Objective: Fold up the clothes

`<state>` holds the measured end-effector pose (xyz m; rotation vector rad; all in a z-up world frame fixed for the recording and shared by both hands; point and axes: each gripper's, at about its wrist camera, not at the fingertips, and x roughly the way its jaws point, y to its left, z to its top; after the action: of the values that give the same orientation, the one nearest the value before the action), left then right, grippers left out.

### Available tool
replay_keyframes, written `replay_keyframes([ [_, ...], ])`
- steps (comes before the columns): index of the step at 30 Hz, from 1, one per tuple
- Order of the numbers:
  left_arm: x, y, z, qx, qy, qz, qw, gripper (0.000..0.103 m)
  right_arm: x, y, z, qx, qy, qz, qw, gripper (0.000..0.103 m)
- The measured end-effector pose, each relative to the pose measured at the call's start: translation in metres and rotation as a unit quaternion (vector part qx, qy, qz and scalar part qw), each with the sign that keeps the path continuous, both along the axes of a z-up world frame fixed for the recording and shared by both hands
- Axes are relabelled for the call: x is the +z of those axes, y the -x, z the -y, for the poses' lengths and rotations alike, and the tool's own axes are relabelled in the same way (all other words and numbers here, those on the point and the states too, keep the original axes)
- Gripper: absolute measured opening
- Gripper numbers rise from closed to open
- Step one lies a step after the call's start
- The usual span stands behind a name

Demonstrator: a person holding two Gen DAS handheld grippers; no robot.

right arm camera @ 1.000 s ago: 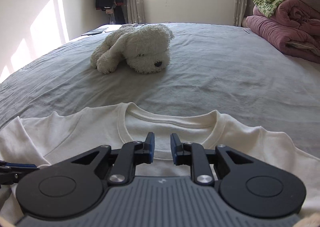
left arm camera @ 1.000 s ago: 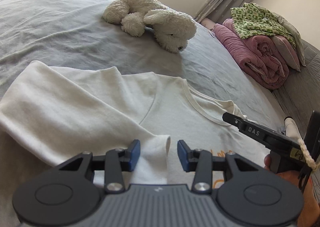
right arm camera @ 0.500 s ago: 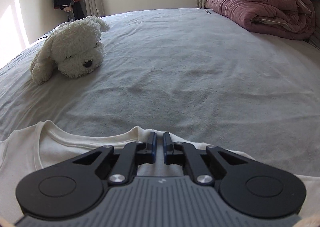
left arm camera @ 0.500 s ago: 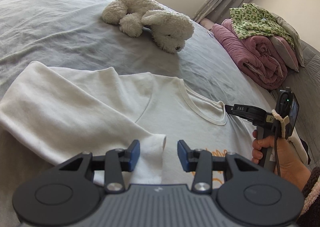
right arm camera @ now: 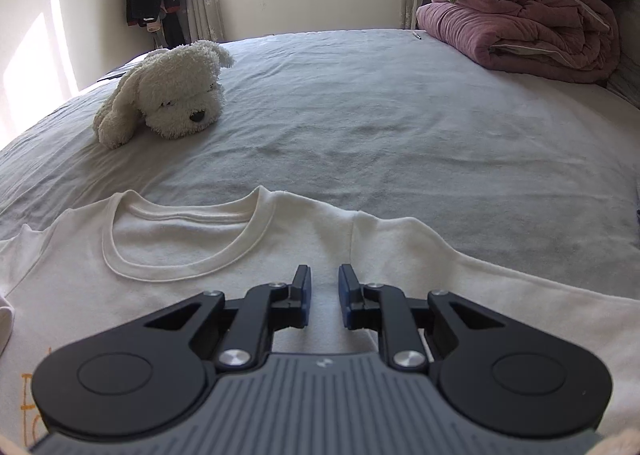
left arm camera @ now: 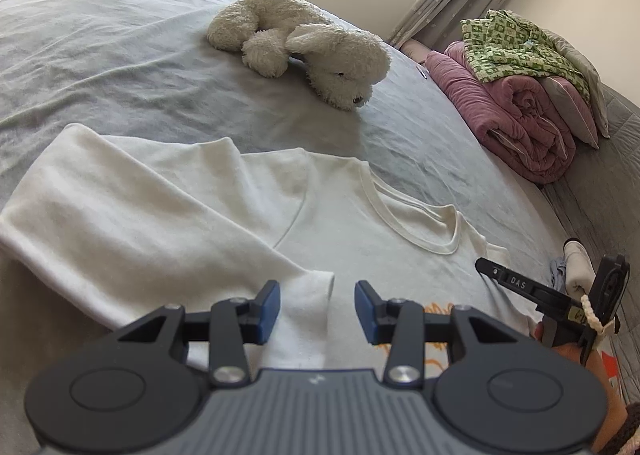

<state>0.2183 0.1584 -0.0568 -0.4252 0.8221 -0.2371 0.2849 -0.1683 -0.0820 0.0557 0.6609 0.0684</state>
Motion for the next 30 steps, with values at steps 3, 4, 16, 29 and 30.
replay_keyframes([
  [3,0.001,0.000,-0.001,-0.001,-0.001,0.000,1.0000,0.042,-0.003,-0.019,0.003,-0.021,-0.004,-0.002,1.000,0.007],
  [4,0.001,0.000,-0.002,-0.001,0.002,0.001,1.0000,0.042,-0.004,-0.029,0.007,-0.028,-0.010,-0.004,1.000,0.006],
  [16,0.015,0.004,-0.035,0.044,0.047,0.015,0.9978,0.043,0.012,0.000,-0.014,0.003,-0.142,-0.020,0.990,0.045],
  [29,0.023,0.017,-0.073,0.094,0.063,0.014,0.9934,0.068,0.015,0.056,-0.116,0.132,-0.311,-0.122,0.933,0.045],
  [30,0.024,0.019,-0.076,0.095,0.064,0.016,0.9933,0.072,0.013,0.059,-0.121,0.131,-0.313,-0.134,0.931,0.045],
])
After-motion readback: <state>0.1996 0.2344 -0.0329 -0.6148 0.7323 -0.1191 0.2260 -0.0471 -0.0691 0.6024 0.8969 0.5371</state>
